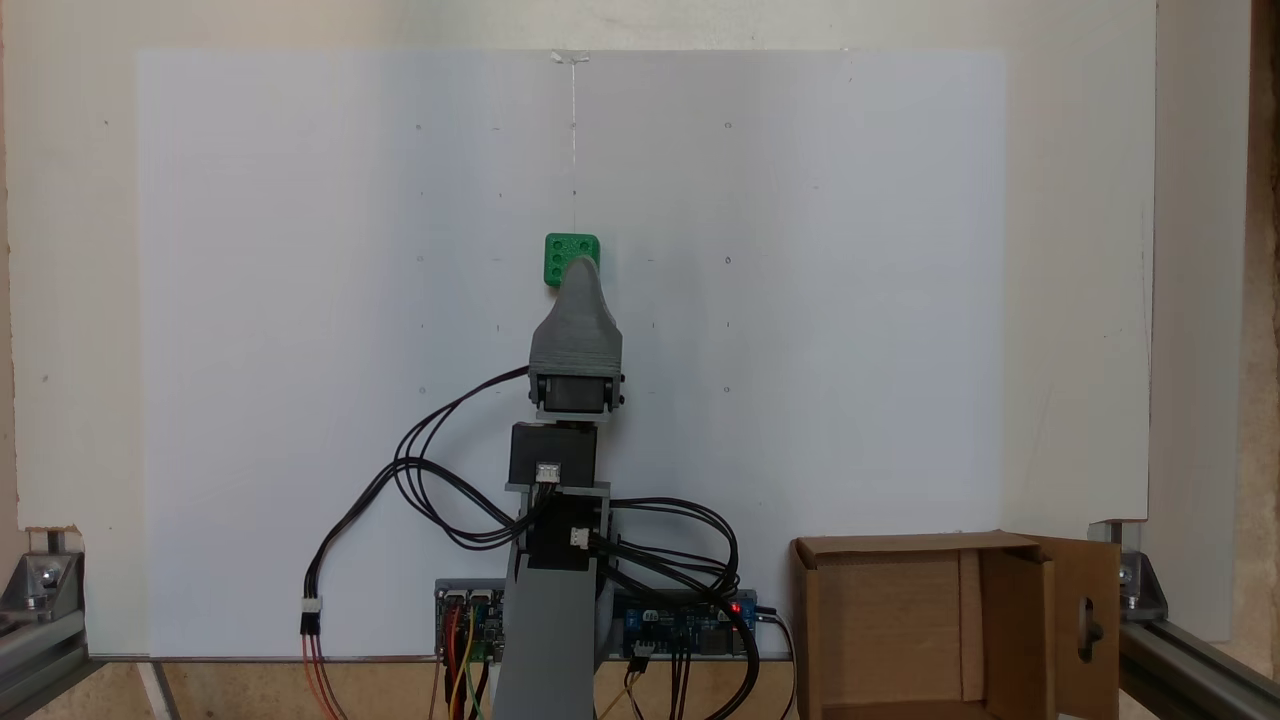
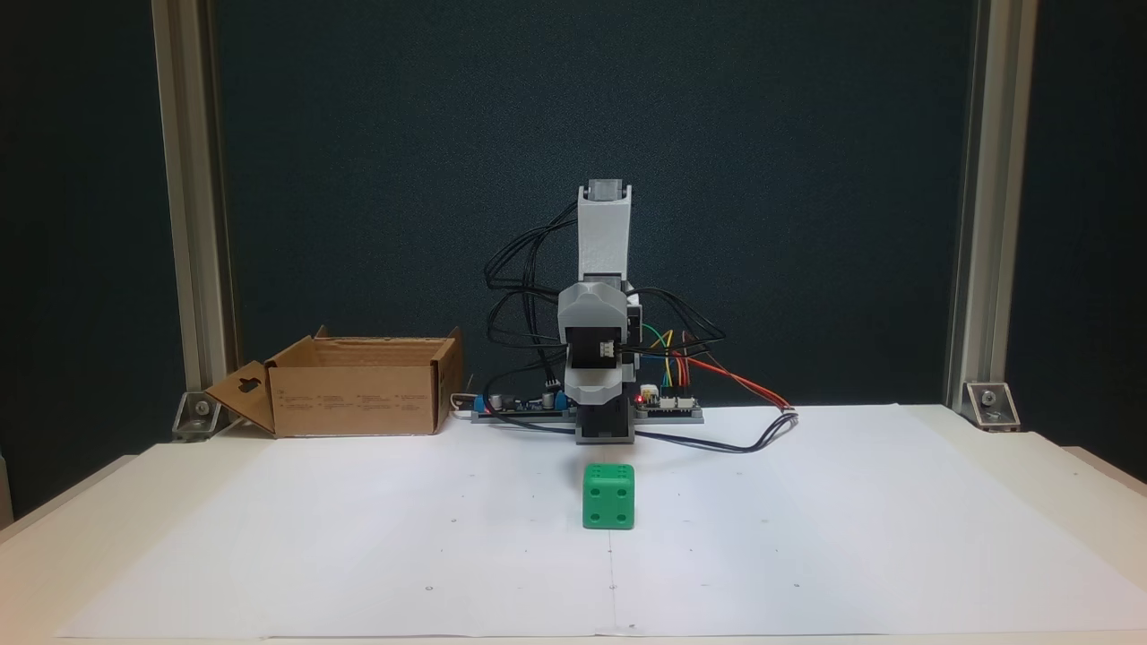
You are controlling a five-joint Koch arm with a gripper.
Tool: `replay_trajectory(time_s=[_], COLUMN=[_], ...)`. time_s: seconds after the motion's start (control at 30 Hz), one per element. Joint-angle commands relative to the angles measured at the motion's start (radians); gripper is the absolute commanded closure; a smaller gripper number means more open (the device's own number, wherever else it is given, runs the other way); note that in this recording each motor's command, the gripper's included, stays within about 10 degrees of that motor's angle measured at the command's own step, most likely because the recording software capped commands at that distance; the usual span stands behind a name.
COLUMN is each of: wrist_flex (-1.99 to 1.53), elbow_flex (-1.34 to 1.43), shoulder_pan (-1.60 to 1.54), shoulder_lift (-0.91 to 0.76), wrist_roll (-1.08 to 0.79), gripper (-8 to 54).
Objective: Grasp a green dice and put it in the bin.
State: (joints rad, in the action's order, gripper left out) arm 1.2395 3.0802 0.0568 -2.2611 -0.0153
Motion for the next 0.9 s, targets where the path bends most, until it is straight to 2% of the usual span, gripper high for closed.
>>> replay_trajectory(time_s=[0.0,0.13,0.87], wrist_flex=[0.175,0.293,0.29], elbow_flex=[0.048,0.048,0.048], shoulder_pan=[-0.011,-0.017,-0.029], shoulder_lift=[-0.104,-0.104,-0.103], wrist_roll=[0.0,0.002,-0.002], gripper=[0.5,0.5,0.5])
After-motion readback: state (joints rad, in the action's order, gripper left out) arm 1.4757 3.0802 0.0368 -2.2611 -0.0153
